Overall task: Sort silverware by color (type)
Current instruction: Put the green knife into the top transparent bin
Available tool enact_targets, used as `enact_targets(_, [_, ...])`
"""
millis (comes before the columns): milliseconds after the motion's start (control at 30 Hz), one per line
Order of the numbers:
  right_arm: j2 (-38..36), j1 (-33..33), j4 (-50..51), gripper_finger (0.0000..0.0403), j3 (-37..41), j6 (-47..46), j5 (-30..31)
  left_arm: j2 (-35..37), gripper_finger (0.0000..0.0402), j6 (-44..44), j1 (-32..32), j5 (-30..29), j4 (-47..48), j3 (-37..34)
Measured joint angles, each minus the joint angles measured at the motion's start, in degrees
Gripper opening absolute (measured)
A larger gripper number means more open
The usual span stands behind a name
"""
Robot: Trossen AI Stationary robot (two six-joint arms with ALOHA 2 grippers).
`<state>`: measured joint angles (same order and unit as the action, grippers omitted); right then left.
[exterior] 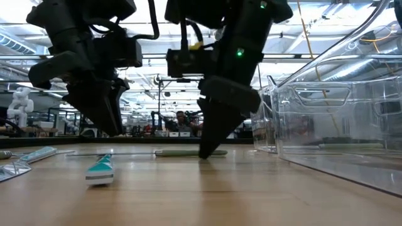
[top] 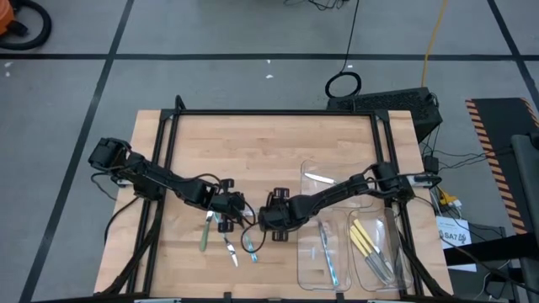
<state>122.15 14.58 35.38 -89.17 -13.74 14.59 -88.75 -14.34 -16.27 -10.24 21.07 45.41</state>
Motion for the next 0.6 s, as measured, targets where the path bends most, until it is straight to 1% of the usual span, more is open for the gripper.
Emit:
enact_targets(67, [0.58, -0.87, 0.05, 0.0182, -0.14, 0.28, -2.11, 0.00, 0.0108, -0.89, 0.02, 0.02, 0.20, 0.00])
enact_targets(167, [1.12, -1.69, 0.22, 0.0147, -0.23, 1.21, -2.83, 0.00, 0.0108, -1.43, 0.02, 0.04, 0.22, 0.00])
enact_targets(400, [1.21, -2.26, 0.96, 0.0018, -0.18, 1.19, -3.17, 0.00, 0.0108, -1.70, 0.02, 0.20, -0.11, 0.00])
enact_targets(467, [1.25, -2.26, 1.42, 0.0008, -0.12, 1.28, -3.66, 0.00, 0.0108, -1.67, 0.02, 0.45, -0.33, 0.00])
enact_targets(600, [1.33, -2.26, 2.32, 0.0014, -0.09, 1.05, -3.92, 0.00, 0.0108, -1.10, 0.02, 0.66, -2.11, 0.00])
